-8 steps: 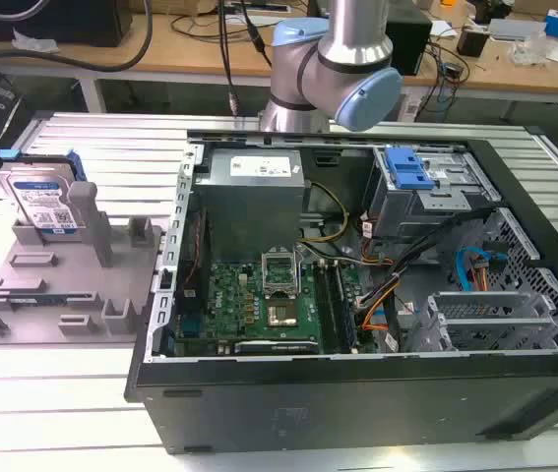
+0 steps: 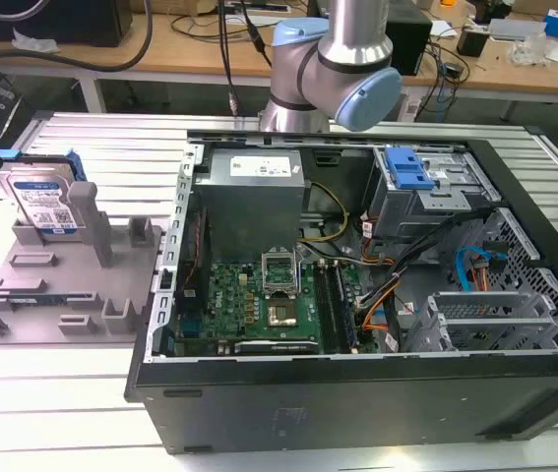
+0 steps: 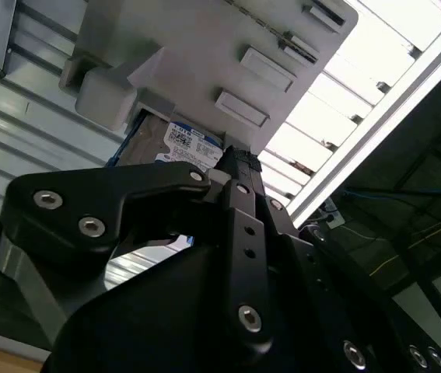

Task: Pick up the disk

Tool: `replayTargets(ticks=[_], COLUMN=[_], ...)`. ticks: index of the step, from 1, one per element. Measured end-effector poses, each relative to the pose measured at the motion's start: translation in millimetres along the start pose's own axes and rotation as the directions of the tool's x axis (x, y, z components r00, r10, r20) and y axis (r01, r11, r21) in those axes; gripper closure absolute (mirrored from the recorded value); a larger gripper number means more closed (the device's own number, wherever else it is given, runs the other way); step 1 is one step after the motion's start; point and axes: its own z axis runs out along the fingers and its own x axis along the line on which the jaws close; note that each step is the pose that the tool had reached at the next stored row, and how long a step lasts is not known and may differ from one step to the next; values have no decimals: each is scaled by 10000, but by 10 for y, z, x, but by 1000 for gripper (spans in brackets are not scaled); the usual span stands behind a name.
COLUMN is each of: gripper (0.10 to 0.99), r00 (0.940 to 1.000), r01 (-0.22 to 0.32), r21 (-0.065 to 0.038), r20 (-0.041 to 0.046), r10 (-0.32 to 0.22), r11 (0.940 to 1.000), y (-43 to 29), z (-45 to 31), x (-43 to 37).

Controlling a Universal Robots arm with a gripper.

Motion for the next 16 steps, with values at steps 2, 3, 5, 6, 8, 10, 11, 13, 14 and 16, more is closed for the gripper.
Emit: replayTargets(ticks=[2, 3, 5, 6, 8, 10, 11, 13, 14, 16], gripper=[980, 980, 980, 980, 980, 980, 980, 980, 980, 980], r00=[9999, 9997, 9960, 9932, 9783, 9540, 9495, 9314, 9152, 8939], r01=[118, 255, 896, 1162, 2071, 2997, 3136, 3638, 4026, 4479], r21=[2, 1, 0, 0, -6, -14, -16, -22, -28, -37], r20=[-4, -8, -32, -43, -78, -113, -118, -137, -153, -170], r10=[-118, -255, -896, -1162, -2071, -2997, -3136, -3638, -4026, -4479], r11=[9999, 9997, 9960, 9932, 9783, 9540, 9496, 9315, 9154, 8941], y=[0, 0, 0, 0, -1, -1, -1, -1, -1, -1], z=[0, 0, 5, 8, 16, 23, 24, 28, 31, 34], x=[0, 0, 0, 0, 0, 0, 0, 0, 0, 0])
